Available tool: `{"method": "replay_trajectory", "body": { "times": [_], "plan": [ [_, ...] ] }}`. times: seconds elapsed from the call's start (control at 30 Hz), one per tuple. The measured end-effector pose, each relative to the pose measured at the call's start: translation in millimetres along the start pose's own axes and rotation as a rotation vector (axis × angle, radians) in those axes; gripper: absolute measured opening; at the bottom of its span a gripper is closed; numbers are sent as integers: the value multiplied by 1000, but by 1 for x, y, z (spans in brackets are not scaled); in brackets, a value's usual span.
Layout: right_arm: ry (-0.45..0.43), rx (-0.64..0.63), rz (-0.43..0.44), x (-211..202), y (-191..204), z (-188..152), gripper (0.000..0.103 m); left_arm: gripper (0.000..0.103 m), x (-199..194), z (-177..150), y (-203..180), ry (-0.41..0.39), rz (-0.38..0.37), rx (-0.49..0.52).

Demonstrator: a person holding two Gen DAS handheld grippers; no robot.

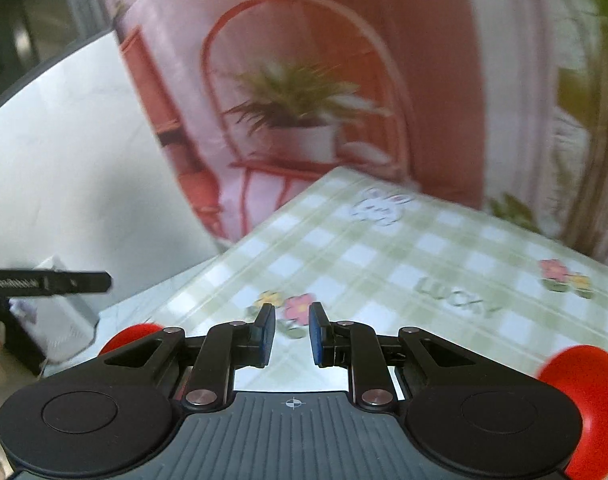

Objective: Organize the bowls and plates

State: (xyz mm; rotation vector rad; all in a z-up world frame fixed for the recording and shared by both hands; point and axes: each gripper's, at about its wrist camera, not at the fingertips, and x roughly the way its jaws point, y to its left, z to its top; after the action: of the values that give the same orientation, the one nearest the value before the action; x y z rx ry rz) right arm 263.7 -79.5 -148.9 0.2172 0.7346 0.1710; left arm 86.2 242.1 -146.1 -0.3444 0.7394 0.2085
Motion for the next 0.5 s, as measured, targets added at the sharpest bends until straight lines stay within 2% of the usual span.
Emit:
{"method": "replay_trajectory", "body": {
  "times": [0.23,0.5],
  "plan": [
    [79,-71,87,28,46,-8,18,32,10,-29,28,57,16,-97],
    [177,-117,133,47,74,-31,18,32,19,-53,36,116,3,-114]
  ]
}}
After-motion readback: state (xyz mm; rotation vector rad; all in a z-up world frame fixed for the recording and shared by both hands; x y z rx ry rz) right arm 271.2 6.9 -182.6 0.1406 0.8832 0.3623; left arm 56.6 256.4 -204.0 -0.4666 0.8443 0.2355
